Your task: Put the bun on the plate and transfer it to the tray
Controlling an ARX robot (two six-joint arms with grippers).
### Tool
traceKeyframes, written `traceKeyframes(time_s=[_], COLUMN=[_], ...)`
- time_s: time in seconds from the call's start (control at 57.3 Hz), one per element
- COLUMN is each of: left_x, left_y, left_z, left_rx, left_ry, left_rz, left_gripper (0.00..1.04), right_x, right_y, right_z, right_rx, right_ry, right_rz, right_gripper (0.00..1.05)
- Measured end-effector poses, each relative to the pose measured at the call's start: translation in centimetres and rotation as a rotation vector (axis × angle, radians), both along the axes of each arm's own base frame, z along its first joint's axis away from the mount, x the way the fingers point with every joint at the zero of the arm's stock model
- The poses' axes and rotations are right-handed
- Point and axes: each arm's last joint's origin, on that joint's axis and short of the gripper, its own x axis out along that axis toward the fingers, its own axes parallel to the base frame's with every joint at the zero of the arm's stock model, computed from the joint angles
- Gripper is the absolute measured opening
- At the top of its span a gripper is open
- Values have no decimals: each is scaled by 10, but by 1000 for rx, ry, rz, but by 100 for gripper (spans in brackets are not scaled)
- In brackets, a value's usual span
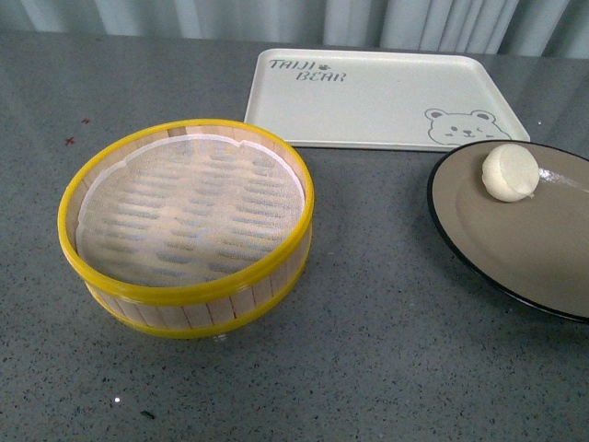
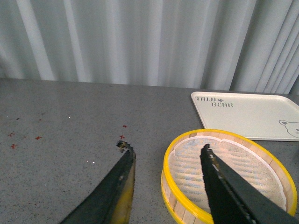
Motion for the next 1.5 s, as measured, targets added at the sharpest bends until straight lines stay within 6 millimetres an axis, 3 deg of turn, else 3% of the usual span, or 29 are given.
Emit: traceKeyframes(time_s=[0.192, 0.314, 0.402, 0.629, 0.925, 1.205, 1.501], left_x=[0, 0, 0, 0, 0, 0, 0], left_y=[0, 0, 0, 0, 0, 0, 0], left_z=[0, 0, 0, 0, 0, 0, 0], left_rx=[0, 0, 2, 3, 2, 3, 3], left_ry=[0, 0, 0, 0, 0, 0, 0], left_rz=[0, 0, 0, 0, 0, 0, 0], left_gripper=[79, 100, 98, 98, 98, 98, 98], right_x=[0, 7, 22, 73, 124, 163, 197], right_y=[0, -2, -9, -43, -90, -120, -115], right_z=[0, 1, 7, 9, -8, -36, -77], right_rx=[0, -166, -218, -69, 231, 472, 746], right_ry=[0, 87, 180, 468, 739, 922, 1039], right_rz=[0, -55, -65, -88, -76, -36, 121], right_gripper=[96, 96, 96, 96, 96, 96, 96])
